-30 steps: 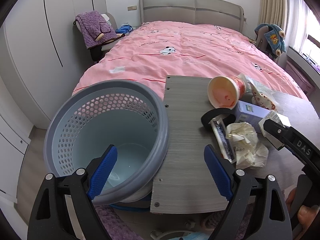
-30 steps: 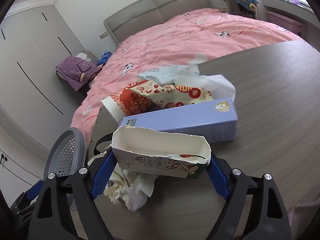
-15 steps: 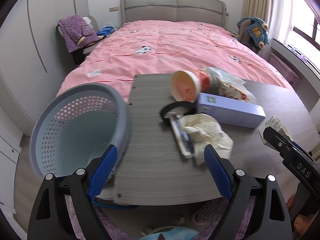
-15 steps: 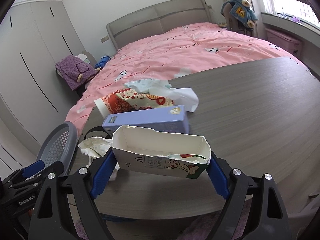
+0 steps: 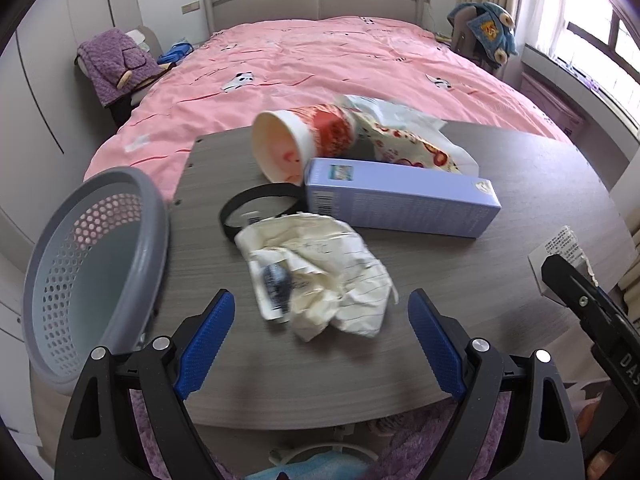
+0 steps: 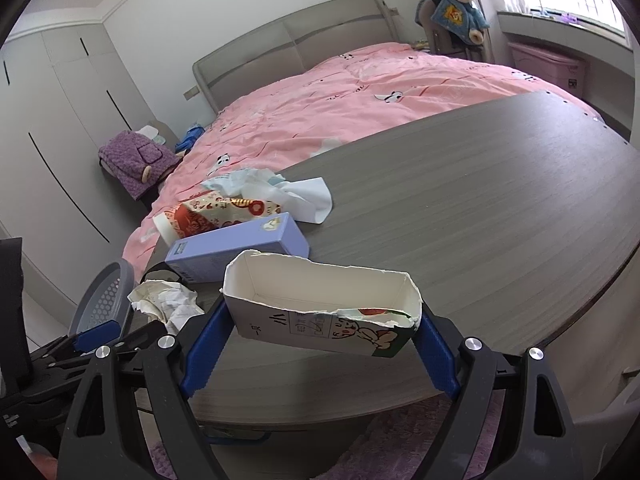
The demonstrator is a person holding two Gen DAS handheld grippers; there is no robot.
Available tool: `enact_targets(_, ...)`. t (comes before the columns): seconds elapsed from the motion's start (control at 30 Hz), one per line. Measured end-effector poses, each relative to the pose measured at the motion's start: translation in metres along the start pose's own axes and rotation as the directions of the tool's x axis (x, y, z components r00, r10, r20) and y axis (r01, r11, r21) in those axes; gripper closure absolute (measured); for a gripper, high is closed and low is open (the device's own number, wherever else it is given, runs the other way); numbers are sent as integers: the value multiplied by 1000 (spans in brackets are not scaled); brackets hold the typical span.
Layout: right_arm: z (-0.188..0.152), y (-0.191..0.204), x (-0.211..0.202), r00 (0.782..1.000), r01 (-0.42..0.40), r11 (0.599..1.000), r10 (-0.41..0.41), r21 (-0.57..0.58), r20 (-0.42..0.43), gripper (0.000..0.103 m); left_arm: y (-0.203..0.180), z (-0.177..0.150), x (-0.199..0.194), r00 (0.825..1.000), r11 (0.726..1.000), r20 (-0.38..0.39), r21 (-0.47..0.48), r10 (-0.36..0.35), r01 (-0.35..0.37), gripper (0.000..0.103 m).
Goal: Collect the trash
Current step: 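Lift the carton with the right gripper while the left gripper grasps the crumpled tissue, then carry the tissue and carton over the grey basket with both grippers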
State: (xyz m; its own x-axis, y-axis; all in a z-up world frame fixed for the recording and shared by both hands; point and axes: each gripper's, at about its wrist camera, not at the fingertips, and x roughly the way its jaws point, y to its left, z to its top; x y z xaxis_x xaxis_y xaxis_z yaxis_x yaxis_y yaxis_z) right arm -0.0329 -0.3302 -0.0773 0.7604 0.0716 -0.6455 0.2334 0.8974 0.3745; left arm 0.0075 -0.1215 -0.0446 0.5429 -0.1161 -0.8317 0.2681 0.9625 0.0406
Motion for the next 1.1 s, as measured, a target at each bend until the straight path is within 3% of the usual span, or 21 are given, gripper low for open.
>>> enact_targets(0.53, -3, -6, 6, 999, -19, 1000, 19, 17, -27, 21, -18, 0, 17, 998, 997, -2, 54, 63, -62, 20)
enact_targets(0.57, -3, -5, 7, 999, -18, 1000, 19, 17, -27, 21, -19, 0, 17, 998, 997, 0, 56, 61, -61, 22)
enact_targets(0.63, -3, -5, 7, 999, -18, 1000, 18, 17, -27, 21, -19, 0, 18, 998, 996, -7, 64, 58, -57, 43)
enact_targets(0.67, -3, -5, 7, 999, -18, 1000, 19, 18, -27, 21, -19, -1, 19, 999, 996, -17, 68, 52, -50, 48)
enact_targets(0.83, -2, -5, 6, 999, -20, 1000, 20, 16, -27, 21, -18, -1, 14, 999, 997, -10, 73, 36, -35, 61)
enact_targets(1.1, 0, -3, 2, 1000, -21, 1000, 22, 14, -17, 21, -12, 2, 0, 1000, 998, 14, 54, 9, -10, 62)
